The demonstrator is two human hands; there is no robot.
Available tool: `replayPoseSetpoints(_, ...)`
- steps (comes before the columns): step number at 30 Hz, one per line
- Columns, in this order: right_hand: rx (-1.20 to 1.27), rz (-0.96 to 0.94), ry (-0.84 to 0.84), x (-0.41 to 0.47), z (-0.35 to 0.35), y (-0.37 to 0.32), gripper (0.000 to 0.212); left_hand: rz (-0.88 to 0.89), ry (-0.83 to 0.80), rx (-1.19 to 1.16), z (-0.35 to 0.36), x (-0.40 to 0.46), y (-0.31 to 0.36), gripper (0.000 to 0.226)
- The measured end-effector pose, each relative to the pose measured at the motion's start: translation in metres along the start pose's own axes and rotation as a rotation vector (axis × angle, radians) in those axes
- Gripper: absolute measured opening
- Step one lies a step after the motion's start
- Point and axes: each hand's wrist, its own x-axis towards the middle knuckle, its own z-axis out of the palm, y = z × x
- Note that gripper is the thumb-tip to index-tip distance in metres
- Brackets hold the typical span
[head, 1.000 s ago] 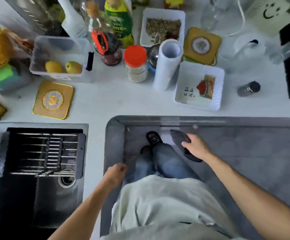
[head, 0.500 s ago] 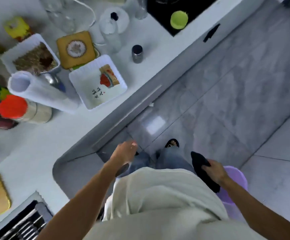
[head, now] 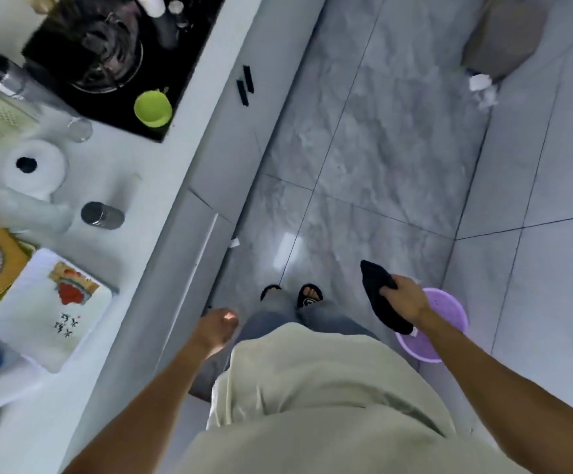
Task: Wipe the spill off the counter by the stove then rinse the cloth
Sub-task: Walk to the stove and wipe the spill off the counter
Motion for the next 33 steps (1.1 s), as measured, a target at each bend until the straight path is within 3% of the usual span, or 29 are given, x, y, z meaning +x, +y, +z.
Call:
replayPoseSetpoints(8, 0.176, -0.015, 0.104, 0.070, -0.068, -0.059, 0.012, -0.104, -0.115, -0.100, -0.061, 0.063, 0.059, 0.031)
replayPoseSetpoints(14, 0.138, 0.103, 0.084, 0.110, -0.113, -0.078, 0.017, -0.086, -0.100, -0.223, -0.144, 0.133, 0.167, 0.017)
replayPoseSetpoints(19, 0.173, 0.218, 0.109, 0.126, -0.140, -0.079, 0.013, 0.111, -0.134, -0.045, -0.210, 0.187, 0.271, 0.037)
replayPoseSetpoints(23, 0.201, 0.312, 0.100, 0.134, -0.158, -0.077, 0.009, 0.197, -0.100, 0.009, -0.250, 0.223, 0.353, 0.037)
replayPoseSetpoints(33, 0.155, 0.353, 0.115, 0.249, -0.278, -0.114, 0.012, 0.181, -0.068, 0.112, -0.309, 0.300, 0.452, 0.034)
